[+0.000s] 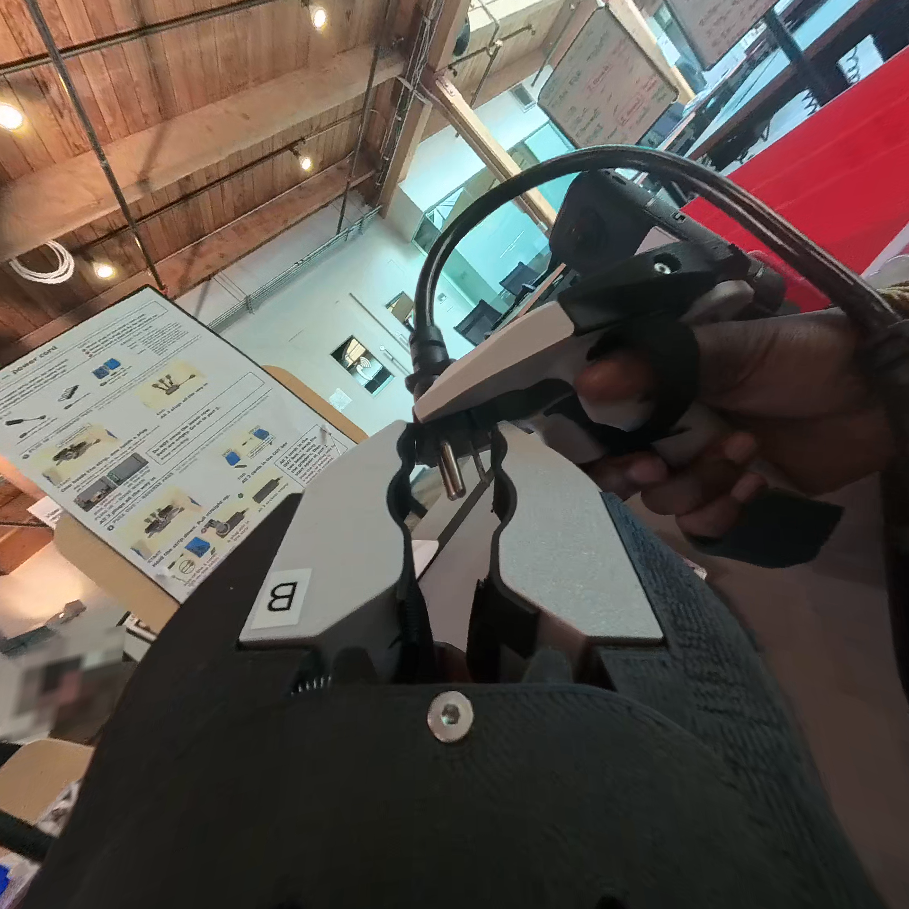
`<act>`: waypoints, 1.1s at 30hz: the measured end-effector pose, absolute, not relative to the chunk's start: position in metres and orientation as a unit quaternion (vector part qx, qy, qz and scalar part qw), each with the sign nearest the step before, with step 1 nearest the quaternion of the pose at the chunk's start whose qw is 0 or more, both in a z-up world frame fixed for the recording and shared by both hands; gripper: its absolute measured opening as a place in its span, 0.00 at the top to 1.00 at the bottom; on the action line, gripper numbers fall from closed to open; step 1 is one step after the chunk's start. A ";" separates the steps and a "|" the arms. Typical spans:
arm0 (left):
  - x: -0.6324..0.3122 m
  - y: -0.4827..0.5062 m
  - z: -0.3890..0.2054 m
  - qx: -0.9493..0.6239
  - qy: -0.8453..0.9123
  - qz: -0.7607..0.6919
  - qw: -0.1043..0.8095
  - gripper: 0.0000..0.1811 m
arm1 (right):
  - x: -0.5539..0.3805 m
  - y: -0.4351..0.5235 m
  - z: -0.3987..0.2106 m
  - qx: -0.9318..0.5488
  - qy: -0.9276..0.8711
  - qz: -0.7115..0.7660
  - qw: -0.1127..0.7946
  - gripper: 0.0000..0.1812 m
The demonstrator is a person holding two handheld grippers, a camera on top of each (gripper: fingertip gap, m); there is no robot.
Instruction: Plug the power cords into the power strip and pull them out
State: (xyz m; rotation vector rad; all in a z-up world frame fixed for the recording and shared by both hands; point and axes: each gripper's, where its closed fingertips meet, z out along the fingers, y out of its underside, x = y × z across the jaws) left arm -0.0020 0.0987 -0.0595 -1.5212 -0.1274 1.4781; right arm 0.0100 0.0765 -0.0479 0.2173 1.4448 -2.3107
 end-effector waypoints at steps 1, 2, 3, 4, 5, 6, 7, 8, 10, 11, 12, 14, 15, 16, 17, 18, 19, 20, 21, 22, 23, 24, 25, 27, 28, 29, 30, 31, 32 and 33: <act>-0.001 0.098 -0.060 -0.627 -0.053 0.604 0.489 0.84 | 0.011 0.076 -0.048 0.075 0.520 -0.827 0.200 0.86; 0.000 0.098 -0.060 -0.630 -0.052 0.602 0.488 0.84 | 0.012 0.076 -0.048 0.070 0.523 -0.826 0.198 0.86; 0.002 0.098 -0.059 -0.631 -0.044 0.605 0.484 0.84 | 0.015 0.076 -0.047 0.061 0.525 -0.826 0.197 0.86; 0.005 0.098 -0.058 -0.629 -0.033 0.613 0.477 0.84 | 0.018 0.076 -0.045 0.049 0.527 -0.826 0.196 0.86; 0.008 0.097 -0.056 -0.625 -0.019 0.625 0.467 0.85 | 0.021 0.075 -0.044 0.037 0.532 -0.824 0.192 0.85; 0.010 0.096 -0.054 -0.618 -0.008 0.642 0.453 0.85 | 0.024 0.074 -0.044 0.028 0.540 -0.820 0.188 0.85; 0.012 0.092 -0.050 -0.606 0.001 0.664 0.438 0.84 | 0.026 0.073 -0.045 0.022 0.549 -0.815 0.183 0.84; 0.014 0.087 -0.045 -0.592 0.008 0.685 0.424 0.85 | 0.025 0.072 -0.046 0.021 0.558 -0.810 0.178 0.83; 0.019 0.078 -0.034 -0.565 0.009 0.712 0.418 0.85 | 0.021 0.073 -0.047 0.023 0.567 -0.805 0.170 0.77; 0.021 0.072 -0.029 -0.552 0.005 0.724 0.413 0.85 | 0.017 0.074 -0.047 0.028 0.573 -0.801 0.168 0.75; 0.023 0.067 -0.024 -0.540 0.004 0.737 0.406 0.85 | 0.011 0.075 -0.049 0.040 0.583 -0.794 0.164 0.73; 0.026 0.058 -0.015 -0.521 -0.005 0.753 0.402 0.85 | -0.003 0.081 -0.050 0.064 0.600 -0.782 0.156 0.70; 0.027 0.053 -0.012 -0.515 -0.009 0.759 0.398 0.85 | -0.011 0.085 -0.048 0.078 0.602 -0.780 0.148 0.69; 0.028 0.048 -0.009 -0.510 -0.011 0.768 0.386 0.85 | -0.022 0.091 -0.046 0.101 0.601 -0.781 0.135 0.68; 0.028 0.044 -0.008 -0.508 -0.011 0.778 0.370 0.85 | -0.033 0.099 -0.041 0.123 0.593 -0.787 0.117 0.69; 0.028 0.040 -0.007 -0.506 -0.009 0.788 0.351 0.85 | -0.040 0.109 -0.034 0.136 0.577 -0.799 0.102 0.69; 0.028 0.037 -0.006 -0.504 -0.005 0.796 0.334 0.85 | -0.044 0.120 -0.024 0.139 0.560 -0.811 0.091 0.69; 0.029 0.035 -0.004 -0.500 -0.006 0.802 0.327 0.85 | -0.045 0.128 -0.015 0.137 0.546 -0.822 0.082 0.69; 0.031 0.033 -0.002 -0.496 -0.008 0.805 0.325 0.85 | -0.044 0.135 -0.007 0.133 0.538 -0.829 0.073 0.69; 0.032 0.032 0.002 -0.493 -0.009 0.809 0.320 0.85 | -0.039 0.137 -0.002 0.125 0.545 -0.827 0.064 0.69; 0.033 0.030 0.005 -0.490 -0.009 0.815 0.309 0.85 | -0.032 0.135 0.001 0.110 0.561 -0.819 0.053 0.66; 0.034 0.029 0.007 -0.491 -0.005 0.820 0.295 0.85 | -0.022 0.132 0.005 0.093 0.578 -0.810 0.040 0.64; 0.034 0.030 0.007 -0.494 -0.002 0.822 0.284 0.85 | -0.011 0.128 0.009 0.077 0.594 -0.800 0.030 0.62; 0.035 0.035 0.007 -0.501 0.011 0.823 0.266 0.85 | 0.021 0.114 0.014 0.044 0.632 -0.773 0.024 0.61; 0.036 0.038 0.006 -0.505 0.018 0.825 0.254 0.85 | 0.039 0.107 0.014 0.029 0.654 -0.755 0.024 0.62; 0.036 0.042 0.006 -0.508 0.025 0.826 0.243 0.85 | 0.056 0.099 0.012 0.016 0.674 -0.738 0.022 0.63; 0.038 0.047 0.005 -0.509 0.034 0.828 0.234 0.85 | 0.070 0.091 0.008 0.011 0.691 -0.722 0.019 0.64; 0.040 0.052 0.006 -0.508 0.045 0.831 0.221 0.85 | 0.080 0.084 0.001 0.016 0.709 -0.705 0.018 0.64; 0.043 0.057 0.006 -0.507 0.057 0.835 0.207 0.85 | 0.086 0.078 -0.006 0.025 0.723 -0.690 0.024 0.64; 0.046 0.063 0.006 -0.504 0.072 0.838 0.194 0.85 | 0.092 0.075 -0.012 0.037 0.728 -0.683 0.049 0.66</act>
